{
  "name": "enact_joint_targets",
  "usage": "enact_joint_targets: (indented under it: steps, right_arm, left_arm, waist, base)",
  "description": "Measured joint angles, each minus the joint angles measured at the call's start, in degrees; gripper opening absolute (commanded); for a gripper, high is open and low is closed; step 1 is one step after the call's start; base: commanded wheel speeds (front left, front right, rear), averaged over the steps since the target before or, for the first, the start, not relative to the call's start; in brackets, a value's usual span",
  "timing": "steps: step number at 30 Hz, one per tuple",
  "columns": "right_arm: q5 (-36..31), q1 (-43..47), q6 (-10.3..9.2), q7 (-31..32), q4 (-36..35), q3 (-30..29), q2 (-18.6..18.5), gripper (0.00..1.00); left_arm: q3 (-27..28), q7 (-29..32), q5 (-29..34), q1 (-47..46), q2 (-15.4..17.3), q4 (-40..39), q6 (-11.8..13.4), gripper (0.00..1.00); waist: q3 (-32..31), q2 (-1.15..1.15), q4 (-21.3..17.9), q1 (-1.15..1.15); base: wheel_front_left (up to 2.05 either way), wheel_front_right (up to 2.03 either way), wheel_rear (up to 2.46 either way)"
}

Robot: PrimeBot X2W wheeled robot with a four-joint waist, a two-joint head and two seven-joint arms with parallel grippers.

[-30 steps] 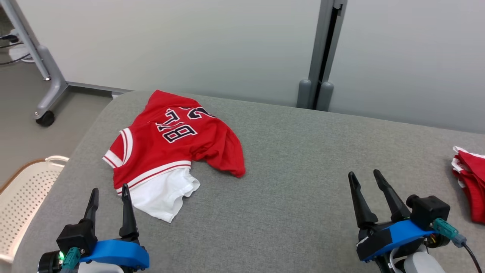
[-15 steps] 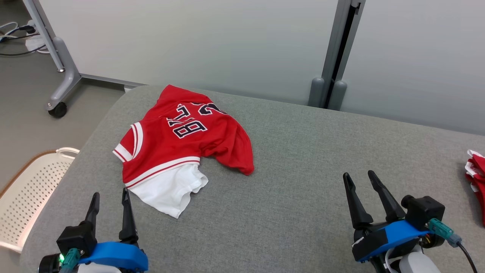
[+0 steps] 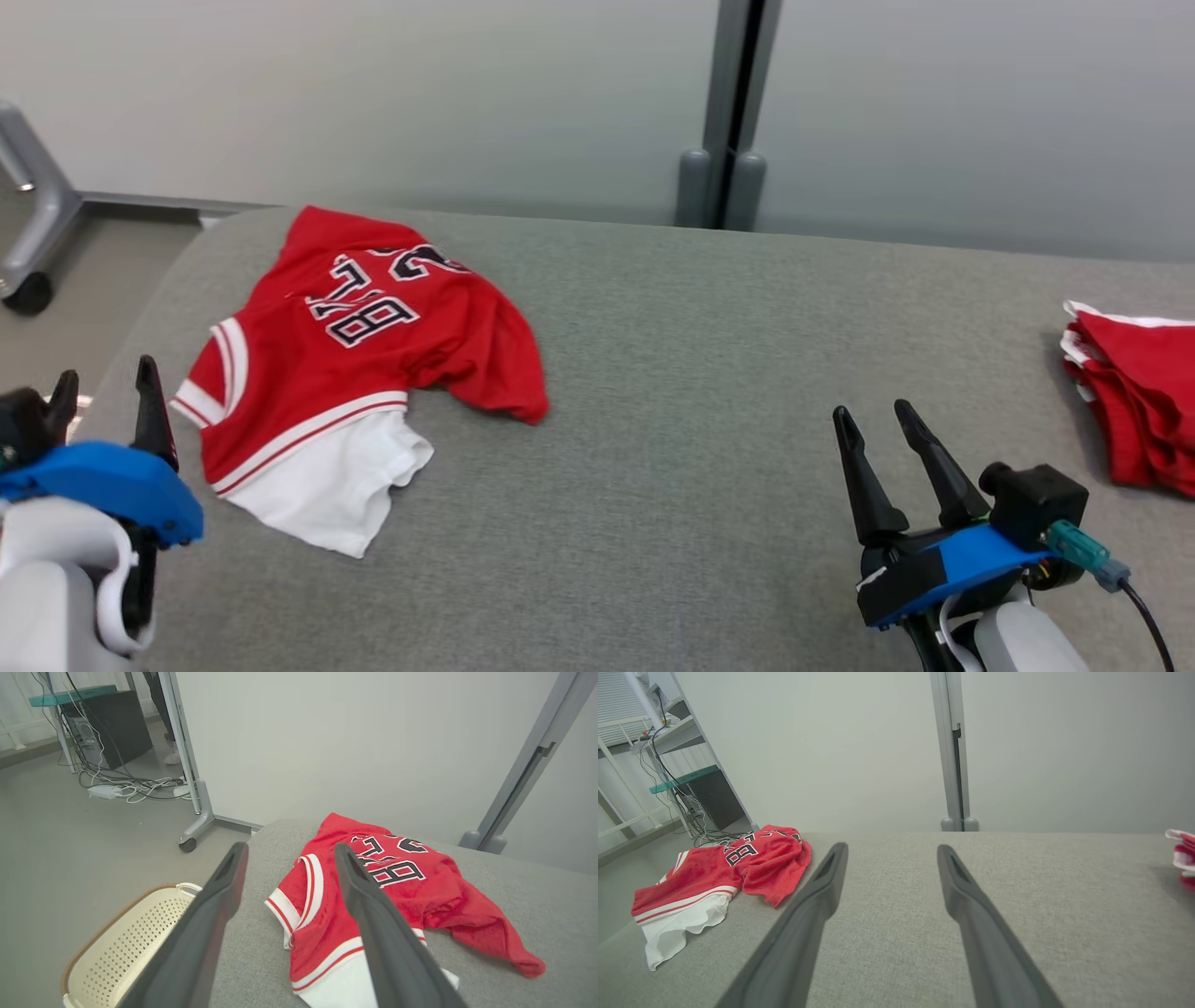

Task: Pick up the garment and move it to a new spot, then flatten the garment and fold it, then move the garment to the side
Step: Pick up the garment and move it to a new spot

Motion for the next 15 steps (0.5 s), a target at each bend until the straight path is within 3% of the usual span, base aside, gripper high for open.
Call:
enact_joint_targets:
  steps: [9, 15]
  right_arm:
    - [0.1, -2.3, 0.00, 0.0, -0.2, 0.7, -0.6, 1.00]
    - [0.4, -4.3, 0.00, 0.0, -0.4, 1.3, -0.9, 1.00]
  left_arm:
    - [2.6, 19.2, -8.1, -4.3, 6.1, 4.9, -2.3, 1.00]
    - [3.8, 23.5, -11.2, -6.3, 8.0, 12.1, -2.6, 1.00]
  waist:
    - [4.4, 0.00, -6.2, 0.00]
    - [8.1, 0.01, -9.2, 0.01]
  base:
    - [0.00, 0.00, 0.00]
    - [0.00, 0.00, 0.00]
